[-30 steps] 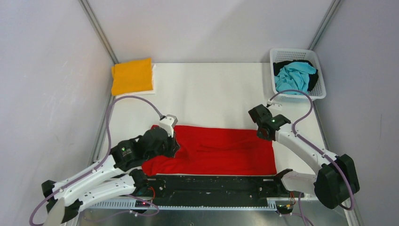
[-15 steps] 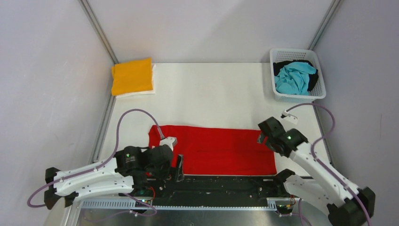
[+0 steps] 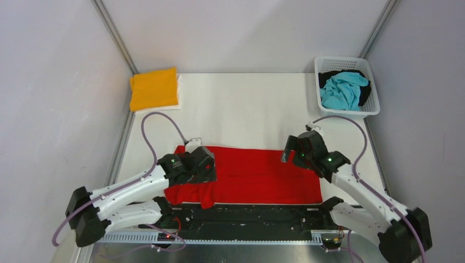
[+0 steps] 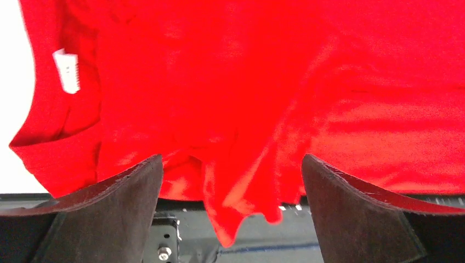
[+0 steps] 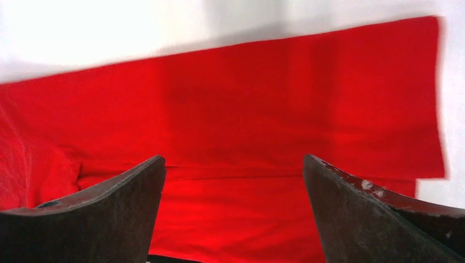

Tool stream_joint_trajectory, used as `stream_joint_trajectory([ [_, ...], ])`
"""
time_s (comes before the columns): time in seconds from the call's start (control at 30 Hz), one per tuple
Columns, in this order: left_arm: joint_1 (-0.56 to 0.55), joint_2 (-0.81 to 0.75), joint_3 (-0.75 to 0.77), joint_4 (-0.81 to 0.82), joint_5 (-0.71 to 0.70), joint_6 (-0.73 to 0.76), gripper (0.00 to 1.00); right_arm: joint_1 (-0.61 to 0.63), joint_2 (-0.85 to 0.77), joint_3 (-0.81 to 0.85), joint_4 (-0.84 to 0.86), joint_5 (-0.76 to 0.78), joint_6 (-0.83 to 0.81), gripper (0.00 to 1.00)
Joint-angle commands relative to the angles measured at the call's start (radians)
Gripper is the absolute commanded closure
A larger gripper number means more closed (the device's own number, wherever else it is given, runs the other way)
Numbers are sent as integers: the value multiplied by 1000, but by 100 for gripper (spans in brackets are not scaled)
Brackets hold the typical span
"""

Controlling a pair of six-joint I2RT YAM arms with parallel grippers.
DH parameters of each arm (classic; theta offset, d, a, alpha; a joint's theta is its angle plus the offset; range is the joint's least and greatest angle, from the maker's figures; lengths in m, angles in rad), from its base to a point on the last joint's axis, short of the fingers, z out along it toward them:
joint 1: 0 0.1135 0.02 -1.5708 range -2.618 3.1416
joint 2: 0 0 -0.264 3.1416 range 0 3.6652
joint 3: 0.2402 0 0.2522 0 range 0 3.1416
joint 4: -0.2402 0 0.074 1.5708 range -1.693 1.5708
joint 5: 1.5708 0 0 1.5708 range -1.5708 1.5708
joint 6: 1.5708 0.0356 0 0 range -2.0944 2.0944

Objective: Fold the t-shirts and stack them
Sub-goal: Fold the other side of the tshirt into a rectangle

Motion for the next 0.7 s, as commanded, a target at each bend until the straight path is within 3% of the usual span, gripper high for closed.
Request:
stream_joint_trajectory([
  [0.0,117,-68,-112,106,38,-70,0,-2,115,-9,203,-182,-44,2],
  [0.13,200,-172,-264,156,97,-85,4,-2,189,-9,207,-161,-38,2],
  [0.27,275,-228,-348,263,181,-84,14,-7,236,-10,188,-113,-30,2],
  [0.4,309,-244,-362,303,168,-77,30,-7,262,-9,197,-110,-29,2],
  [0.67,326,-234,-359,313,255,-74,46,-13,283,-9,184,-73,-29,2],
])
